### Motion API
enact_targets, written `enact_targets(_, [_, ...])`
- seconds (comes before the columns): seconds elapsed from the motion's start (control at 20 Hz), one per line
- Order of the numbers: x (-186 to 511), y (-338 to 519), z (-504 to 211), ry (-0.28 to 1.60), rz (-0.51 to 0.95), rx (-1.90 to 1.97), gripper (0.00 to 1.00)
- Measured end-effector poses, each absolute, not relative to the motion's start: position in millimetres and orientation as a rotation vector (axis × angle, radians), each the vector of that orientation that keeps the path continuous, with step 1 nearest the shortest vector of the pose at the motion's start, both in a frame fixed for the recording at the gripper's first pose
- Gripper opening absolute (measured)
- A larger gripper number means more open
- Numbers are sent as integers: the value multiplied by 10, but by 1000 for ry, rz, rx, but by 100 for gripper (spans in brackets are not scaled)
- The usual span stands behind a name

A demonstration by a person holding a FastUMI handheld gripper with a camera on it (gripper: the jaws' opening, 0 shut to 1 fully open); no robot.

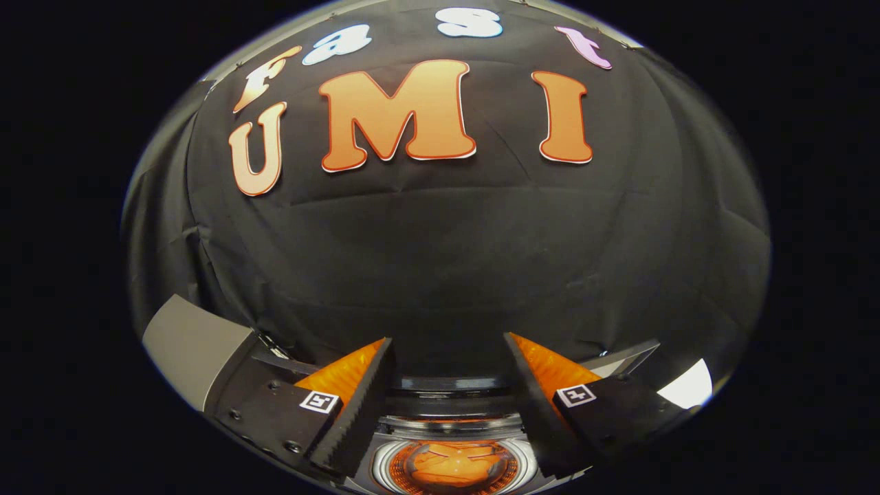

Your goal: Put the clothes into the washing machine and then close the washing machine lid.

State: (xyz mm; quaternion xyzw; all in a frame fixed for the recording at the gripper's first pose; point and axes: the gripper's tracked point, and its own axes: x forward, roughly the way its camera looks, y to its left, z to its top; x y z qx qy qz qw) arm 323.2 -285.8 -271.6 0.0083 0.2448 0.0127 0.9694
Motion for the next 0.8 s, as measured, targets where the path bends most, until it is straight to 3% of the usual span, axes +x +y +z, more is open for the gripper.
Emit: enact_targets(0.8, [2411,-2772,-2861,442,39,4,98])
